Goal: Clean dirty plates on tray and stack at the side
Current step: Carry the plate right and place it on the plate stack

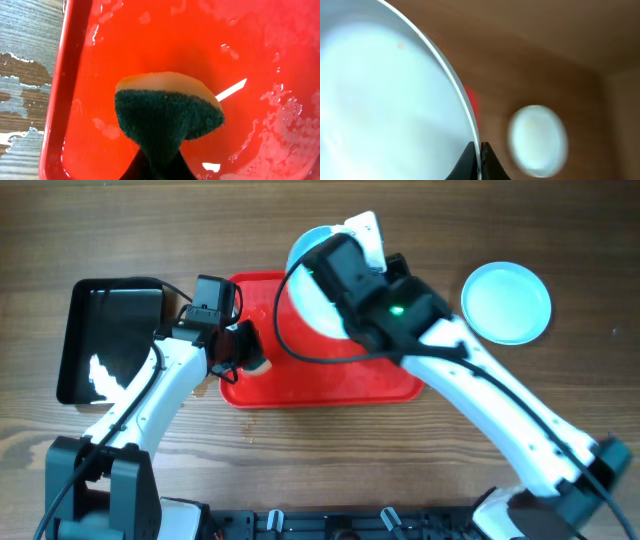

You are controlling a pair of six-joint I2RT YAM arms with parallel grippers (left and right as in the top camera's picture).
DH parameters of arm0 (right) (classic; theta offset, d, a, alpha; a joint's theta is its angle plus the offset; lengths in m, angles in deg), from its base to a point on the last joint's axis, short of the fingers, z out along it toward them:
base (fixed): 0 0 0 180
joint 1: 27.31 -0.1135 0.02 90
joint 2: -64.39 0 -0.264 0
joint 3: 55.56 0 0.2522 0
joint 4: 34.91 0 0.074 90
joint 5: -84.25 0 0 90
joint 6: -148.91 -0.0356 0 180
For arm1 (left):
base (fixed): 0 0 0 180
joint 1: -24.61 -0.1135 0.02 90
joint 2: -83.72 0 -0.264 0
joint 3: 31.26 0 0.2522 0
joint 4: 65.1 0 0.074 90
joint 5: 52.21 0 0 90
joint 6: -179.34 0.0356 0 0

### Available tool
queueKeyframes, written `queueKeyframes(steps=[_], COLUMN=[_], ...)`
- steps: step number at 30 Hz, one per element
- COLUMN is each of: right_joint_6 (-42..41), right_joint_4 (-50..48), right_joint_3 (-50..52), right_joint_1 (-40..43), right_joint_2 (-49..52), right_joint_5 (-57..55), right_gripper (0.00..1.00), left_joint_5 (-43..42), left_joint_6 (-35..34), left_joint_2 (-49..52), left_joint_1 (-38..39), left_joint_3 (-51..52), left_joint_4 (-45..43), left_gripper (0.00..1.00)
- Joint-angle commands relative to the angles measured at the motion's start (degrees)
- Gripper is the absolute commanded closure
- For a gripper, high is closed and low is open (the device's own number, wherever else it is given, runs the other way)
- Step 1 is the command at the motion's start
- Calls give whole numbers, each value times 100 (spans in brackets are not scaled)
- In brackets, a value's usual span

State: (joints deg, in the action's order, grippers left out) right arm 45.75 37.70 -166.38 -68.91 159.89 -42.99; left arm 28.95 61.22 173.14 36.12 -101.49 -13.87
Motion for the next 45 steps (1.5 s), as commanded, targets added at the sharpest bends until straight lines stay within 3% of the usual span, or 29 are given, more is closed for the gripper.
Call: queueKeyframes(steps=[1, 12, 18, 22, 28, 31, 35, 40, 45], right_joint_6=[-551, -938, -470, -1069, -1246, -1906, -2031, -2116, -1939], right_joint_4=[232, 254, 48, -166, 70, 24, -2, 164, -396], right_joint_3=[11, -140, 756, 1558, 918, 503, 494, 916, 1663], right_joint_1=[264, 1580, 1727, 1729, 1843, 2369, 3351, 4688, 5700], right_joint_2=[66, -1003, -826, -658, -1108, -1659, -2131, -1993, -1436], right_joint_5=[1596, 2065, 2894, 2079, 1163, 1287, 1637, 2144, 3362], right_gripper=[96, 96, 96, 96, 96, 96, 96, 96, 96], left_joint_5=[33, 33, 24, 11, 11, 13, 13, 11, 11], left_joint_6=[70, 68, -238, -232, -212, -212, -212, -212, -214], left_joint_2=[39, 39, 39, 39, 39, 39, 39, 39, 39], left_joint_1=[-39, -39, -39, -39, -39, -39, -39, -39, -37], left_joint_3=[33, 33, 33, 33, 33, 33, 33, 33, 33], left_joint_4=[7, 42, 4, 11, 31, 35, 31, 33, 52], left_gripper=[96, 96, 96, 96, 96, 96, 96, 96, 96])
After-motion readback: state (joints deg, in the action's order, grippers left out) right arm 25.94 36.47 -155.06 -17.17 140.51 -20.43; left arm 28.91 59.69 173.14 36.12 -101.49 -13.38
